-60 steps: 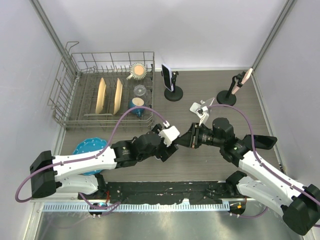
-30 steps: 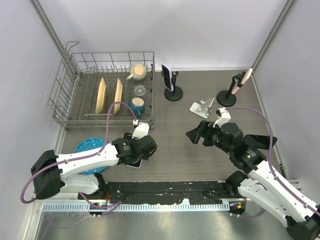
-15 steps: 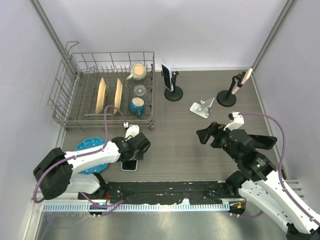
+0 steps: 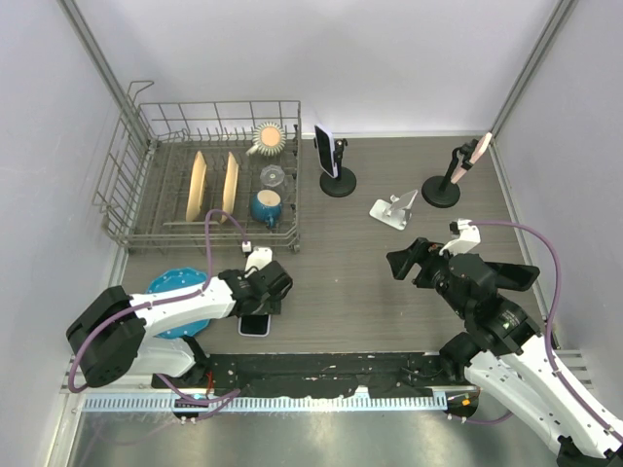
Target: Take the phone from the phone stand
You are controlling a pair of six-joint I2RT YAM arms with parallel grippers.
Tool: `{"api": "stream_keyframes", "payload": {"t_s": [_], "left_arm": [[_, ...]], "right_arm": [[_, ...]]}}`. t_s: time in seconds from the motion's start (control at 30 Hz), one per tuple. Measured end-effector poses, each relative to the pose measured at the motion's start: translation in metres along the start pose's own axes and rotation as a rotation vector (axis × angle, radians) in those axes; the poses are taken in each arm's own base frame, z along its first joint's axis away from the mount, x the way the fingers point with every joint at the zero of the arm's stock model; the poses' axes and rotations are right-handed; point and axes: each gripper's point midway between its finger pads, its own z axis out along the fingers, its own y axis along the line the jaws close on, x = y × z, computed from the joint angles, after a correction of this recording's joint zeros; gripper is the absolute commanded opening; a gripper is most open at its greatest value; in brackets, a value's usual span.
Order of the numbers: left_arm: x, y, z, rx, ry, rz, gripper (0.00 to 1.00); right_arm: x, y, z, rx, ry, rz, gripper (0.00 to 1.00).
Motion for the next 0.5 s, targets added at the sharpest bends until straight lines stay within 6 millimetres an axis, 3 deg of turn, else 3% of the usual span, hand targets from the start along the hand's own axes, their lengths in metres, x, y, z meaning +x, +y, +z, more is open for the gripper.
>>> {"api": "stream_keyframes", "payload": {"t_s": [0.33, 0.5], "left_arm": [[-0.002, -0.007, 0.002, 0.030, -0.010, -0.023, 0.93], [-0.002, -0.006, 0.002, 0.035, -0.015, -0.030, 1.00]], "right_arm": [[-0.003, -0.004, -0.001, 0.022, -0.018, 0.001, 0.87], [-0.006, -0.012, -0.006, 0.051, -0.042, 0.002, 0.88]]}}
